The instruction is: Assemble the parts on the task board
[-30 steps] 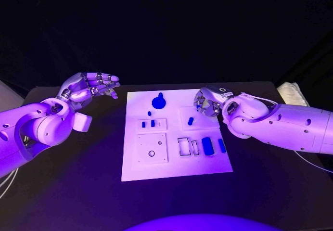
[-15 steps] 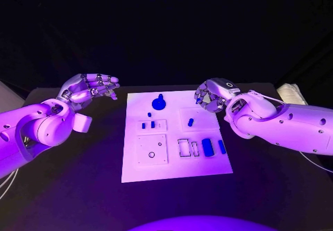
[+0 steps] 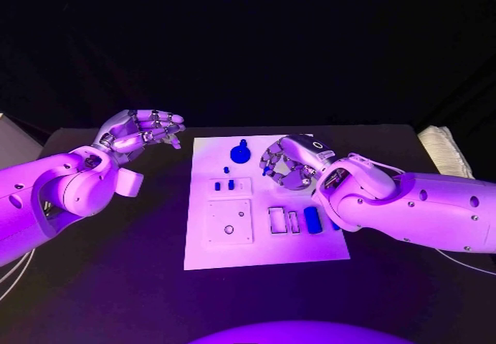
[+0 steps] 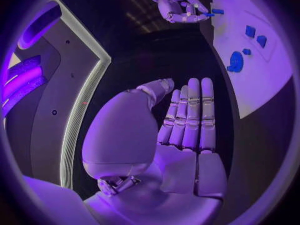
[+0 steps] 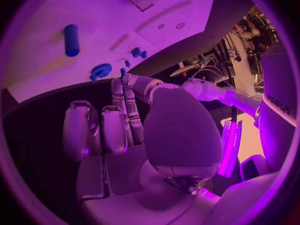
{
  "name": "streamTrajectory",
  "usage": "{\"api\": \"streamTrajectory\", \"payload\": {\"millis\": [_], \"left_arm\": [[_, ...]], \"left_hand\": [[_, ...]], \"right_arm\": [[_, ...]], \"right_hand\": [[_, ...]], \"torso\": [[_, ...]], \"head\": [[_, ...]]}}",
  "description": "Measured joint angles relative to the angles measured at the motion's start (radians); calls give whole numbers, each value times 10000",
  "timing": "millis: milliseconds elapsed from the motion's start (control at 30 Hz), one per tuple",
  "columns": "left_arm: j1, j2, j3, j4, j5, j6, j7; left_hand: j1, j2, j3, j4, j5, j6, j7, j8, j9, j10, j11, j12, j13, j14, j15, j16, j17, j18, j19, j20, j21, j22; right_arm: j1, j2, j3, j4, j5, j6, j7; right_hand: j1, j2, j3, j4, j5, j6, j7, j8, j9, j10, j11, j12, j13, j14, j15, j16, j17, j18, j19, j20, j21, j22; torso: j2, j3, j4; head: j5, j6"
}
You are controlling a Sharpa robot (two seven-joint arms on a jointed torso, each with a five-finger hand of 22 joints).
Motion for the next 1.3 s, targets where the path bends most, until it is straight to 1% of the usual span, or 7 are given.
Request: {"api": "streamTrajectory", "payload": {"millis": [67,267,367,567,867,1100,1300], "left_arm": [[-5,1,0,23,2,-3,0],[-19,18,-1,108,8,-14,-1],[-25,21,-1,157,15,-14,-2],[-31,15,-1,209,39,-14,-4],[-33,-5,-1,215,82,-7,-20],[-34,-31,-1,214,93,-3,-48],[-36,-41,-1,202,99,2,-77]], "left_hand": [[0,0,0,0,0,0,0,0,0,-1,0,0,0,0,0,0,0,0,0,0,0,0],[0,0,-42,-41,0,-53,52,-35,-16,-1,-1,-50,-20,19,-19,-50,-10,0,0,0,0,35],[0,0,-42,-41,0,-53,52,-35,-16,-1,-1,-50,-20,19,-19,-50,-9,0,0,0,0,35],[0,0,-41,-41,0,-53,52,-35,-15,-2,-1,-50,-20,18,-19,-50,-9,0,0,0,13,35],[0,0,-41,-41,0,-53,52,-35,-15,-2,-1,-50,-28,18,-18,-50,-9,1,0,0,36,44],[0,0,-41,-41,-1,-53,52,-35,-15,-2,-2,-50,-28,17,-18,-50,-8,0,0,0,36,43],[0,0,-41,-40,-1,-53,52,-35,-16,-2,-2,-50,-27,17,-18,-57,-8,0,0,0,36,44]], "right_arm": [[-115,155,-16,51,-85,5,7],[-534,719,-51,65,-430,80,9],[-707,941,-58,-37,-560,152,3],[-946,1217,-73,-226,-724,339,-30],[-1096,1349,-80,-285,-895,583,-92],[-1125,1351,-80,-289,-1012,729,-158],[-1137,1308,-81,-262,-1121,808,-241]], "right_hand": [[0,0,1,-1,-15,-1,-1,-7,0,0,0,18,0,0,0,0,5,1,10,10,37,0],[0,2,1,-1,32,-18,-14,-9,2,0,0,35,-2,0,0,0,4,1,9,10,37,-1],[-15,19,41,-42,33,-20,-14,-18,18,0,0,35,-2,0,0,0,4,1,9,10,37,-1],[-53,56,40,-45,89,-8,16,23,26,0,0,35,0,0,0,0,3,1,9,10,37,-2],[-54,55,58,-84,127,-8,17,20,40,0,0,33,12,0,1,0,2,0,9,10,37,-3],[-56,53,60,-87,131,-9,17,14,39,0,0,31,28,0,1,0,1,1,9,10,37,-4],[-56,52,60,-87,133,-11,17,10,38,0,0,29,29,1,1,0,1,1,9,9,37,-5]], "torso": [[-2,-7,-1],[6,-4,-2],[6,-7,2],[12,-11,5],[20,0,5],[25,-1,2],[27,7,-1]], "head": [[59,-7],[198,-53],[221,-92],[267,-136],[357,-212],[371,-270],[373,-290]]}}
